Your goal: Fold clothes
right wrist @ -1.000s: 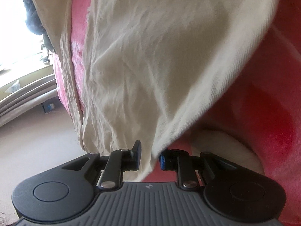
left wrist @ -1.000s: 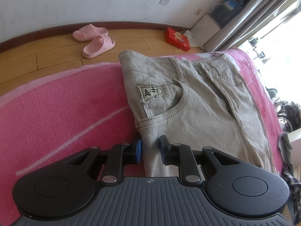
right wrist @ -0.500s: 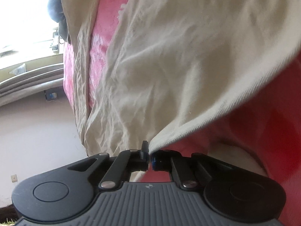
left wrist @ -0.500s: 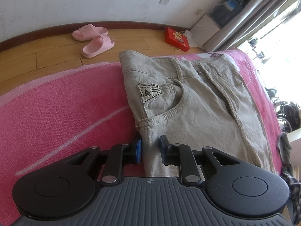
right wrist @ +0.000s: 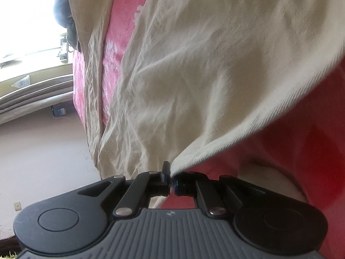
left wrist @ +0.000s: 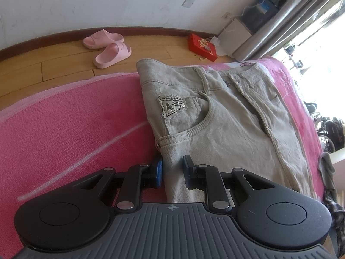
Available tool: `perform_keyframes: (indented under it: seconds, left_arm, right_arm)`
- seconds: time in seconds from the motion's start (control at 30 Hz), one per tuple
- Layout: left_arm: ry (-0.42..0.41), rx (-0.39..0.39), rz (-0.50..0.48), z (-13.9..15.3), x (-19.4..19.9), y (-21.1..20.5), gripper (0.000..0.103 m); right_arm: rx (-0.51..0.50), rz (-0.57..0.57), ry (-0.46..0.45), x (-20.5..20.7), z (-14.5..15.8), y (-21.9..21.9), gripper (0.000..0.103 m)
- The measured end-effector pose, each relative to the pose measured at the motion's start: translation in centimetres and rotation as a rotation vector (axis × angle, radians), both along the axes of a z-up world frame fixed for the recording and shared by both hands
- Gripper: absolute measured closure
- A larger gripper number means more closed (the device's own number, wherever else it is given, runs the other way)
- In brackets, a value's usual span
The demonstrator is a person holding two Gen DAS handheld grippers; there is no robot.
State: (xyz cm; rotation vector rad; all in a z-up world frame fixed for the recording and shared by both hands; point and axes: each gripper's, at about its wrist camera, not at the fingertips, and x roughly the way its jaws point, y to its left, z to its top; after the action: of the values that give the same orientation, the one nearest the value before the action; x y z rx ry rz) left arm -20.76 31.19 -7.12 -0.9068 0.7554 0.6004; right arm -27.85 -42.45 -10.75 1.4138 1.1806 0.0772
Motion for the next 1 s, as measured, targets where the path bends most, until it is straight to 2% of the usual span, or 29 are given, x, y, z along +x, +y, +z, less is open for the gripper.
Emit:
perform_keyframes:
  seconds: [0.27, 0.57, 0.83, 0.9, 1.0]
  left_arm:
    - [-0.005, -0.009, -0.001, 0.0, -0.1, 0.2, 0.084]
    - [-0.023, -0.012, -0.013, 0.2, -0.2, 0.3, 0.087]
    - [-0.089, -0.149, 0.009, -0.6, -0.7, 2.2, 0.082]
    - [-0.093, -0.148, -0.010, -0.5, -0.4, 2.2, 0.076]
    - [-0.090, -0.133, -0.023, -0.4, 0.0, 2.0, 0.076]
  right_arm:
    - [-0.003, -0.001, 0.000, 0.3, 0.0, 0.3, 0.099]
    - [-0.052, 0.069, -0.037, 2.6, 1.6, 0.0, 0.099]
    - [-0.077, 0.117, -0.093, 6.3, 4.0, 0.5, 0.099]
    - [-0.080, 0.114, -0.104, 6.7, 4.4, 0.7, 0.099]
    - [-0.078, 0.097, -0.112, 6.7, 4.6, 1.0, 0.099]
